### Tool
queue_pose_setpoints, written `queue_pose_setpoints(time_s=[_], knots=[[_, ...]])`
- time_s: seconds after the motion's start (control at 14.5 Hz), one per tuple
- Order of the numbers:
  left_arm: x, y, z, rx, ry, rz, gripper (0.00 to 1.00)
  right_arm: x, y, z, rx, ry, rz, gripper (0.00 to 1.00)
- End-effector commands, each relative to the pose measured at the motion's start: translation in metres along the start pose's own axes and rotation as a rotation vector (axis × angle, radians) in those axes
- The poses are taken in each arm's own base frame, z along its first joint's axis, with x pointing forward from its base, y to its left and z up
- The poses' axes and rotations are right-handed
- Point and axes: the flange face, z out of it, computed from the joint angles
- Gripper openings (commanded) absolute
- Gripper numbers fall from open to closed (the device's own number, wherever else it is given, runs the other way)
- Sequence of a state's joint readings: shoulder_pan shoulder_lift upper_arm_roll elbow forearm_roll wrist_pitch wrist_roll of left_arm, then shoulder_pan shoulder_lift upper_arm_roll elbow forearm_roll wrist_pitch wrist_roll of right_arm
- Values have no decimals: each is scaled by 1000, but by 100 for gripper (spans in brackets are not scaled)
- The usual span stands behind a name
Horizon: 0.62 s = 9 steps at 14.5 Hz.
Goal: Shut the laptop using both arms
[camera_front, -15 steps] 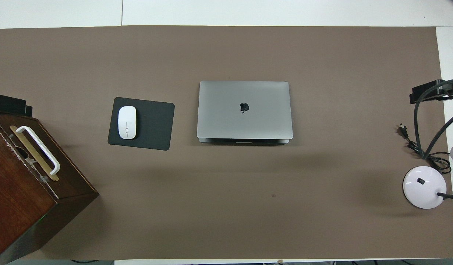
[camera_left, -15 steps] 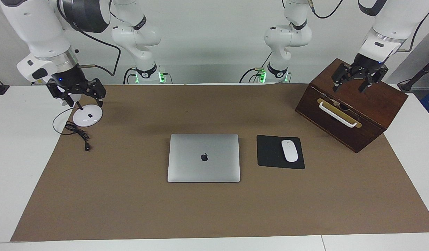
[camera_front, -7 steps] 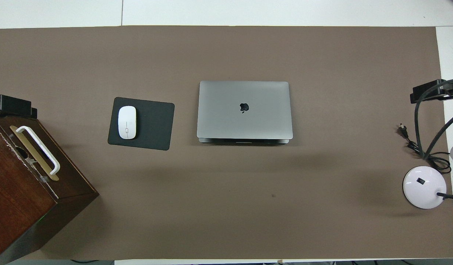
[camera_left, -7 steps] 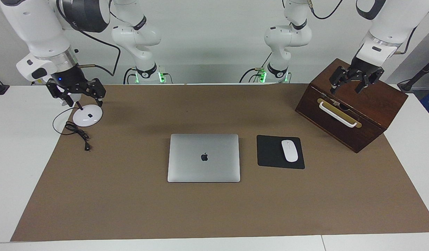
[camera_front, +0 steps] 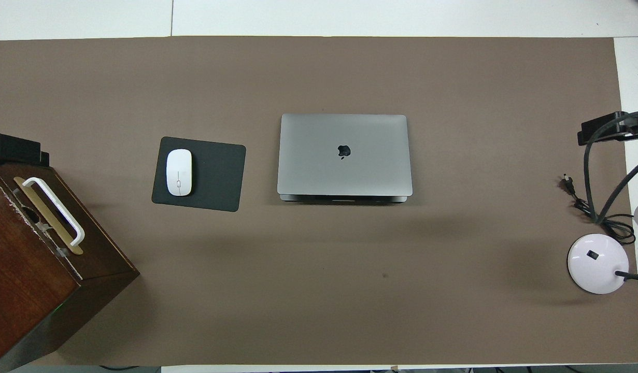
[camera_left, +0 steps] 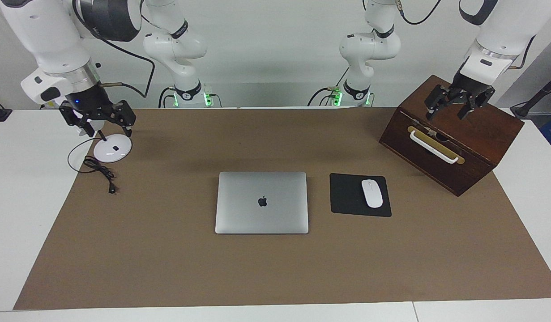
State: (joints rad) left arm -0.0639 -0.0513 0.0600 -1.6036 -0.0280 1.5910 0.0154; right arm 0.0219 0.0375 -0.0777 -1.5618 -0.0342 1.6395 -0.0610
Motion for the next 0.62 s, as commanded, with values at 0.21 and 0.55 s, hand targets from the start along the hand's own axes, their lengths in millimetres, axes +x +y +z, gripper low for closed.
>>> queue_pose_setpoints(time_s=[0.21, 0.55], knots=[[-10, -2, -2, 16, -8, -14, 100, 3, 0, 0, 18, 4, -6, 100], [-10, -2, -2, 16, -13, -14, 100, 4, 0, 2, 19, 4, -9, 100]])
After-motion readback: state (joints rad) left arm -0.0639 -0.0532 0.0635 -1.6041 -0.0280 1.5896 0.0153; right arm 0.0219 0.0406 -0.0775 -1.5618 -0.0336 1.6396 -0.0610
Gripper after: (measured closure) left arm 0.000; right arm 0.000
